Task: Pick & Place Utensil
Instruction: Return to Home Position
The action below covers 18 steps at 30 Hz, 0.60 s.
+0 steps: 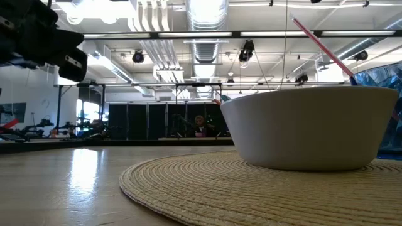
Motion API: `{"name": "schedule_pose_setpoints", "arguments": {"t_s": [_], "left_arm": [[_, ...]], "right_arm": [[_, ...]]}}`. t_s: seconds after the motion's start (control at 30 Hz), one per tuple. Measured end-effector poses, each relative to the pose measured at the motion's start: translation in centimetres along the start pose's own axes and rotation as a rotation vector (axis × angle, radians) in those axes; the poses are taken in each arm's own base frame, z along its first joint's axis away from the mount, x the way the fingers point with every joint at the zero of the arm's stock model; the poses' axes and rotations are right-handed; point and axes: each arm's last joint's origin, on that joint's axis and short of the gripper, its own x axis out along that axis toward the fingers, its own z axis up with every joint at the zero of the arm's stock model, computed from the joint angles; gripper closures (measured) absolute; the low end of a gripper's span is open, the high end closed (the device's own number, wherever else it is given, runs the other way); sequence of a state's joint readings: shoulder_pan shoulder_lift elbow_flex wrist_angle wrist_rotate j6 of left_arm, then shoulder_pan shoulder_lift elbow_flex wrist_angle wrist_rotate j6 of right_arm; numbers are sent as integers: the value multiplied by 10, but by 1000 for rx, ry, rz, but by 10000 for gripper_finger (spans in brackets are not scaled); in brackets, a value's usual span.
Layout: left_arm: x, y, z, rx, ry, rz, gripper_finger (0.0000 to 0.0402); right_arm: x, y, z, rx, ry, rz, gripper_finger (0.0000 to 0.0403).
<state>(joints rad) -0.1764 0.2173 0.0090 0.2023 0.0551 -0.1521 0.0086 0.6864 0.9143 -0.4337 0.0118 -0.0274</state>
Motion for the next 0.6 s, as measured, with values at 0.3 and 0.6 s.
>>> {"name": "schedule_pose_setpoints", "arguments": {"t_s": [0.3,0.6], "left_arm": [[0,0,1,36,-6,-1,401],[0,1,0,21,-9,22,401]], "right_arm": [[-16,-2,2,-35,-24,-51,394],[-28,-1,-34,50,22,-53,394]]}}
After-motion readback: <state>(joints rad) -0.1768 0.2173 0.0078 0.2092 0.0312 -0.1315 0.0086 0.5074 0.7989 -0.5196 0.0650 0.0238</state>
